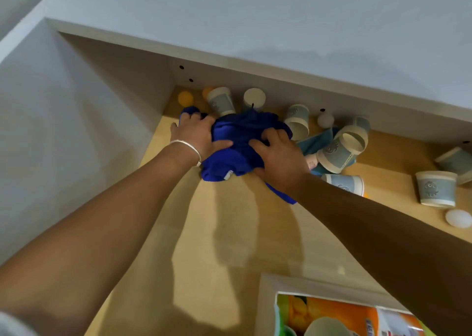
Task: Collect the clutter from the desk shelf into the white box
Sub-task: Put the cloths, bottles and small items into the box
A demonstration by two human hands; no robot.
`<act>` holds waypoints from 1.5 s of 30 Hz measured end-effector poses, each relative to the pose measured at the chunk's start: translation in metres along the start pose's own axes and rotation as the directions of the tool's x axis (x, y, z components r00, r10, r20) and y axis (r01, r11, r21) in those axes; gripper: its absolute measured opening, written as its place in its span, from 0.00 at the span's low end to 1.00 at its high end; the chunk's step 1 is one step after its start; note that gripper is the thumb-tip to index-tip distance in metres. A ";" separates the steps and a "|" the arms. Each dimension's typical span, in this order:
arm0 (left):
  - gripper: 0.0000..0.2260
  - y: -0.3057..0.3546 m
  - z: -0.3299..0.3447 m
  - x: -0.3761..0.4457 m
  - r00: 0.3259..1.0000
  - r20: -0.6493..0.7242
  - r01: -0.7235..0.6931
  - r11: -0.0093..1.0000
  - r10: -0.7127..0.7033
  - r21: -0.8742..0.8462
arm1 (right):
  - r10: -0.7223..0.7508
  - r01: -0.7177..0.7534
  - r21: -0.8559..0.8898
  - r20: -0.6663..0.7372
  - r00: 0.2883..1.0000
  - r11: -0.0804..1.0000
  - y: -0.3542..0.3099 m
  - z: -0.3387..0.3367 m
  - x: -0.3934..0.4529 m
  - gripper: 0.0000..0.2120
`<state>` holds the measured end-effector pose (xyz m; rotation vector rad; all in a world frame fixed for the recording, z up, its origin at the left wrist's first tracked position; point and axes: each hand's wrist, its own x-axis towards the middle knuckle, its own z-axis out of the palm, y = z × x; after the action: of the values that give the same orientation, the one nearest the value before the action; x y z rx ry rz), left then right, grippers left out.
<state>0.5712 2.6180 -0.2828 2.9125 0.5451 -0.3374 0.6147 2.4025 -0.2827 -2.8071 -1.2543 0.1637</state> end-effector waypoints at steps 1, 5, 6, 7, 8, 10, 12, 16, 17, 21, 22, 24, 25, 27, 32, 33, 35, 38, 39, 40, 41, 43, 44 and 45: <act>0.31 0.001 0.000 -0.003 1.000 0.026 0.002 0.999 -0.003 0.033 | 0.017 -0.016 -0.016 0.030 0.999 1.000 -0.002 0.005 -0.002 0.32; 0.16 -0.001 0.002 -0.023 0.999 -0.039 -0.012 0.999 0.010 -0.037 | 0.097 -0.097 0.002 0.031 0.995 0.995 -0.008 0.013 -0.008 0.37; 0.14 -0.004 0.003 -0.029 0.996 -0.093 -0.018 0.995 0.009 -0.098 | 0.096 -0.096 0.017 0.011 0.995 0.995 -0.009 0.012 -0.009 0.37; 0.13 -0.007 0.003 -0.036 0.990 -0.143 -0.023 0.986 -0.001 -0.167 | 0.090 -0.090 0.035 -0.006 0.996 0.995 -0.010 0.010 -0.011 0.38; 0.12 -0.012 0.004 -0.043 0.982 -0.186 -0.026 0.971 -0.019 -0.237 | 0.083 -0.082 0.049 -0.015 0.996 0.995 -0.011 0.009 -0.012 0.38; 0.12 -0.021 0.005 -0.059 0.964 -0.262 -0.043 0.935 -0.054 -0.351 | 0.075 -0.074 0.068 -0.004 0.997 0.995 -0.010 0.006 -0.016 0.40; 0.14 -0.028 0.005 -0.076 0.944 -0.324 -0.084 0.897 -0.068 -0.434 | 0.079 -0.082 0.090 0.037 0.996 0.993 -0.008 0.003 -0.020 0.41; 0.16 -0.036 -0.004 -0.108 0.915 -0.380 -0.125 0.800 -0.136 -0.587 | 0.075 -0.082 0.042 0.156 0.985 0.996 -0.007 -0.002 -0.029 0.39; 0.16 -0.038 -0.007 -0.115 0.907 -0.387 -0.119 0.782 -0.166 -0.612 | 0.085 -0.091 0.022 0.193 0.978 0.996 -0.007 -0.004 -0.032 0.37; 0.13 -0.043 -0.021 -0.142 0.880 -0.415 -0.114 0.746 -0.231 -0.657 | 0.105 -0.050 -0.153 0.381 0.919 0.987 -0.011 -0.008 -0.045 0.30; 0.11 -0.044 -0.024 -0.148 0.876 -0.421 -0.114 0.749 -0.234 -0.653 | 0.102 -0.034 -0.176 0.396 0.913 0.984 -0.012 -0.008 -0.049 0.28; 0.08 -0.044 -0.030 -0.159 0.873 -0.431 -0.123 0.755 -0.226 -0.644 | 0.080 -0.010 -0.181 0.385 0.920 0.983 -0.013 -0.008 -0.057 0.26; 0.08 -0.043 -0.032 -0.165 0.875 -0.433 -0.132 0.754 -0.217 -0.644 | 0.062 0.003 -0.173 0.372 0.926 0.985 -0.013 -0.008 -0.061 0.24; 0.08 -0.040 -0.035 -0.175 0.875 -0.441 -0.155 0.750 -0.198 -0.644 | 0.020 0.024 -0.131 0.322 0.946 0.991 -0.011 -0.008 -0.070 0.21; 0.09 -0.027 -0.042 -0.196 0.854 -0.474 -0.202 0.703 -0.213 -0.681 | 0.174 -0.210 0.118 0.262 0.949 0.971 0.000 -0.031 -0.090 0.17; 0.08 -0.024 -0.044 -0.201 0.852 -0.474 -0.206 0.690 -0.222 -0.694 | 0.212 -0.258 0.210 0.216 0.953 0.943 0.005 -0.037 -0.096 0.17; 0.07 -0.013 -0.051 -0.210 0.854 -0.469 -0.214 0.668 -0.226 -0.712 | 0.275 -0.281 0.375 0.070 0.959 0.884 0.017 -0.055 -0.113 0.15; 0.05 0.010 -0.064 -0.225 0.871 -0.457 -0.270 0.606 -0.177 -0.749 | 0.313 -0.205 0.517 -0.130 0.941 0.831 0.034 -0.086 -0.147 0.13; 0.06 0.019 -0.070 -0.231 0.876 -0.458 -0.292 0.588 -0.153 -0.754 | 0.311 -0.163 0.560 -0.180 0.933 0.812 0.039 -0.098 -0.159 0.13; 0.06 0.029 -0.076 -0.236 0.876 -0.465 -0.316 0.578 -0.126 -0.753 | 0.308 -0.120 0.599 -0.222 0.925 0.792 0.043 -0.109 -0.172 0.13; 0.08 0.039 -0.082 -0.242 0.873 -0.478 -0.346 0.566 -0.097 -0.748 | 0.302 -0.080 0.621 -0.261 0.917 0.780 0.046 -0.119 -0.185 0.13; 0.10 0.061 -0.094 -0.256 0.858 -0.513 -0.417 0.537 -0.033 -0.733 | 0.276 -0.015 0.605 -0.341 0.899 0.796 0.052 -0.137 -0.210 0.13; 0.11 0.072 -0.098 -0.262 0.849 -0.529 -0.447 0.532 -0.001 -0.719 | 0.256 0.008 0.574 -0.377 0.890 0.819 0.053 -0.144 -0.222 0.13; 0.12 0.083 -0.102 -0.269 0.843 -0.538 -0.470 0.530 0.032 -0.705 | 0.233 0.030 0.542 -0.410 0.882 0.840 0.054 -0.151 -0.235 0.12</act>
<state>0.3769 2.4711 -0.1084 2.0331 0.1917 0.5640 0.5172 2.1892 -0.1215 -2.2345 -0.7843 -0.1328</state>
